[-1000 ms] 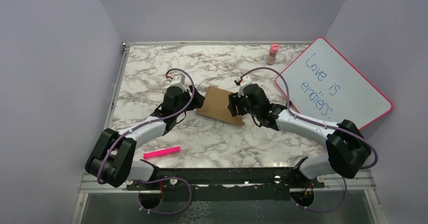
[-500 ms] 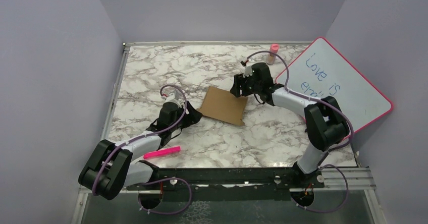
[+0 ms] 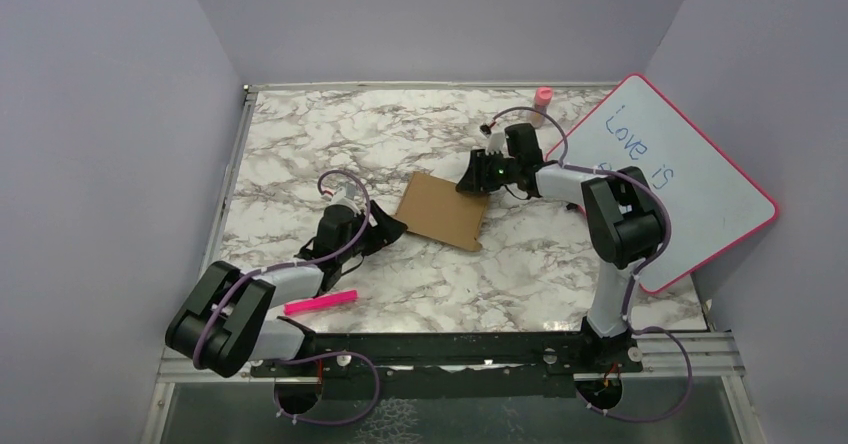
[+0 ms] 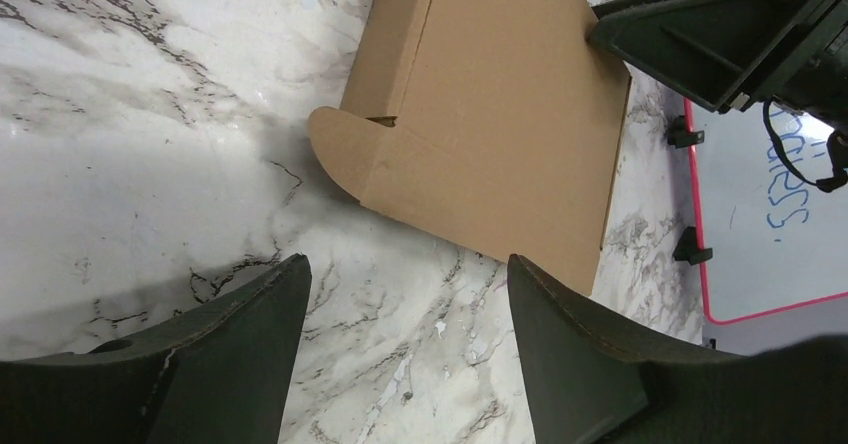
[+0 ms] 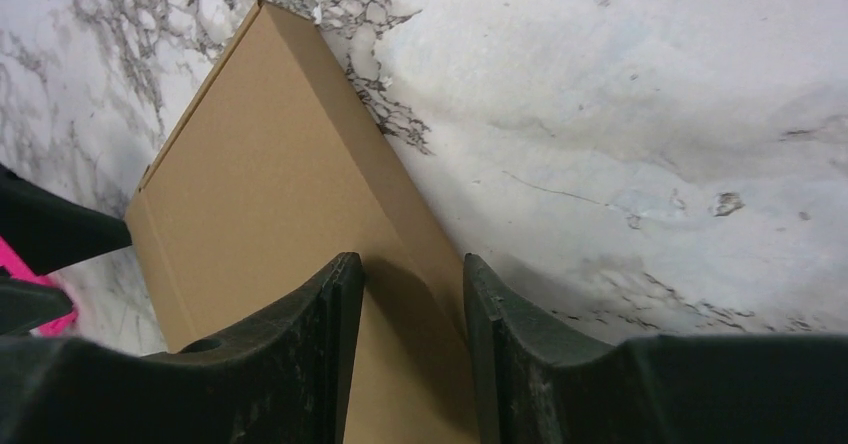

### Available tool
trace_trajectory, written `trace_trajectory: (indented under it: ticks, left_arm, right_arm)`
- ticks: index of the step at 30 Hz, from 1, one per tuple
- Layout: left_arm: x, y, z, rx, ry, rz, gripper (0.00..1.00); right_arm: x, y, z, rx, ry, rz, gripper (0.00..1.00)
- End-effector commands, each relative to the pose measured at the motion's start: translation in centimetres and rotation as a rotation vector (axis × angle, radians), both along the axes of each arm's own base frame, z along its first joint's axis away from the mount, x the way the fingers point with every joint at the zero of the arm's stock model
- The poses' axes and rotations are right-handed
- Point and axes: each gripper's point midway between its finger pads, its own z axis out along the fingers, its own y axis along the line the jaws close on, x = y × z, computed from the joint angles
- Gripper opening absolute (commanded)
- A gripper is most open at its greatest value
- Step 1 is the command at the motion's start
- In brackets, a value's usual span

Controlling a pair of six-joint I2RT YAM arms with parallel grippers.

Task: Fold the paper box

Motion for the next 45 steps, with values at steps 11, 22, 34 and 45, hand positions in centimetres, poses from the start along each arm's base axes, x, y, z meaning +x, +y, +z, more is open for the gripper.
trace_trajectory:
  ticks: [11, 22, 34, 45]
  left_arm:
    - [0.2, -1.0, -0.5, -0.12, 0.031, 0.031, 0.73]
    - [0.4, -1.6, -1.0, -0.179, 0.051, 0.042, 0.68]
    - [0.8, -2.7, -0.7, -0.266, 0.04, 0.03, 0.61]
    - [1.0, -3.6, 0.5, -0.339, 0.008, 0.011, 0.57]
  right_arm:
    - [-4.3, 1.6, -1.2, 0.231, 0.254, 0.035, 0.35]
    - [-6.2, 0.9, -3.7, 0.243, 0.346, 0.01, 0.25]
    - [-6.9, -1.0, -7.3, 0.177, 0.431, -0.064, 0.21]
    - [-7.0, -2.8, -8.7, 0.181, 0.508, -0.128, 0.16]
